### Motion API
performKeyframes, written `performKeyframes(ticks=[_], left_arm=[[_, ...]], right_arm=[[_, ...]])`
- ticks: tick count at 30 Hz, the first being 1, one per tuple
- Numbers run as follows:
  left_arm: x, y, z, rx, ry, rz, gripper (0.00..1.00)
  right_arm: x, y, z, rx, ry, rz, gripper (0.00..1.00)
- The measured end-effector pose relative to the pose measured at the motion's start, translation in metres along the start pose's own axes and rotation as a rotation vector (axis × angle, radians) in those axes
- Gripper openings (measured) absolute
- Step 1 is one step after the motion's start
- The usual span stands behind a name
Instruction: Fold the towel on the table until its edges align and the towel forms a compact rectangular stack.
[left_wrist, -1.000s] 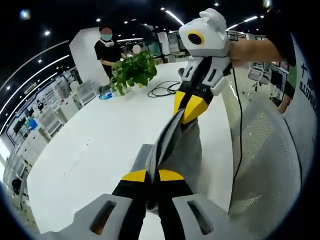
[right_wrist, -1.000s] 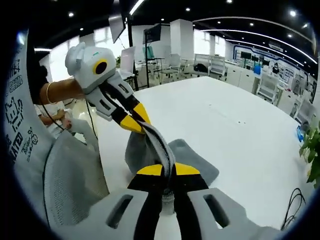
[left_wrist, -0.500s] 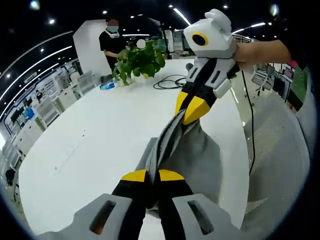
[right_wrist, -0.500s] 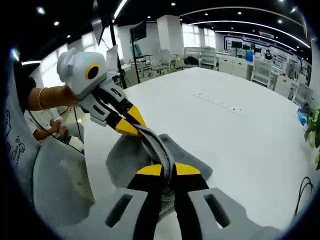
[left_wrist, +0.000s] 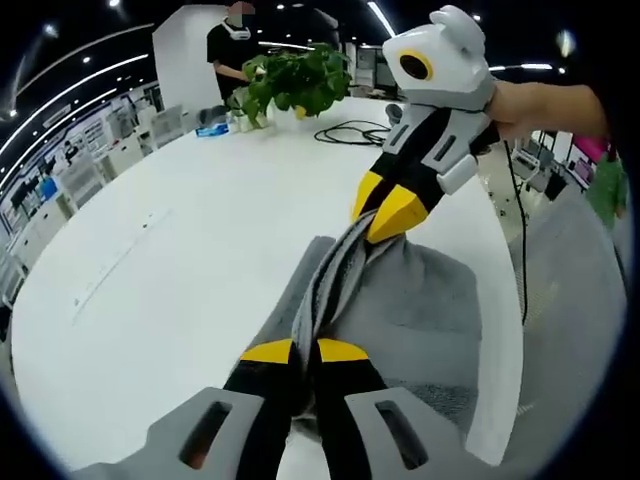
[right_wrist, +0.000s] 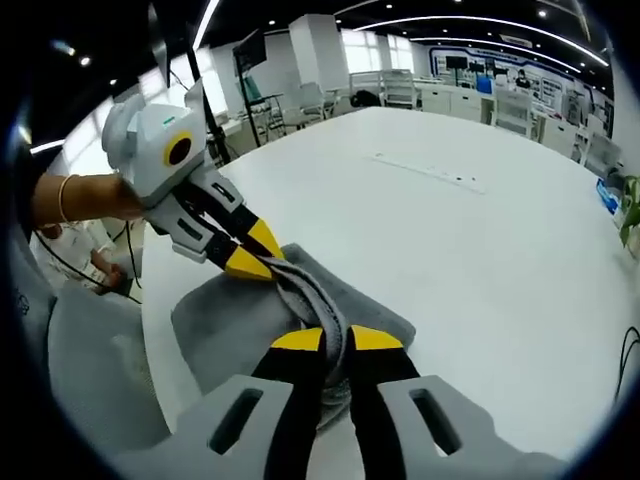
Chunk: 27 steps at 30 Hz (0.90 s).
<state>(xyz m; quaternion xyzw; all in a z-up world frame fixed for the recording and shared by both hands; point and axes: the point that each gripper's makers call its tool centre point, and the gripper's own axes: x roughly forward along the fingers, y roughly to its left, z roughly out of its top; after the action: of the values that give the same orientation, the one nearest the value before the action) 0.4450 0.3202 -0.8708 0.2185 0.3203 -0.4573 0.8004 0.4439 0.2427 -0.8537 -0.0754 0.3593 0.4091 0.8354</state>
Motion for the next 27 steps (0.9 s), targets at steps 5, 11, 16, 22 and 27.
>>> performKeyframes(ticks=[5,11,16,22,27], left_arm=[[0.015,0.002,-0.008,-0.004,0.026,0.007,0.07],[0.022,0.005,-0.009,0.032,0.018,0.058,0.09],[0.024,0.008,-0.009,0.017,0.008,0.073,0.1],[0.018,0.013,-0.006,0.029,-0.004,0.11,0.17],[0.007,0.022,-0.001,-0.014,-0.05,0.151,0.23]], right_arm=[[0.012,-0.013,-0.009,0.062,0.006,-0.024,0.08],[0.017,-0.024,-0.018,0.136,-0.029,-0.072,0.1],[0.017,-0.027,-0.017,0.149,-0.037,-0.093,0.13],[0.008,-0.03,-0.005,0.167,-0.1,-0.118,0.11],[-0.004,-0.038,0.004,0.171,-0.136,-0.14,0.13]])
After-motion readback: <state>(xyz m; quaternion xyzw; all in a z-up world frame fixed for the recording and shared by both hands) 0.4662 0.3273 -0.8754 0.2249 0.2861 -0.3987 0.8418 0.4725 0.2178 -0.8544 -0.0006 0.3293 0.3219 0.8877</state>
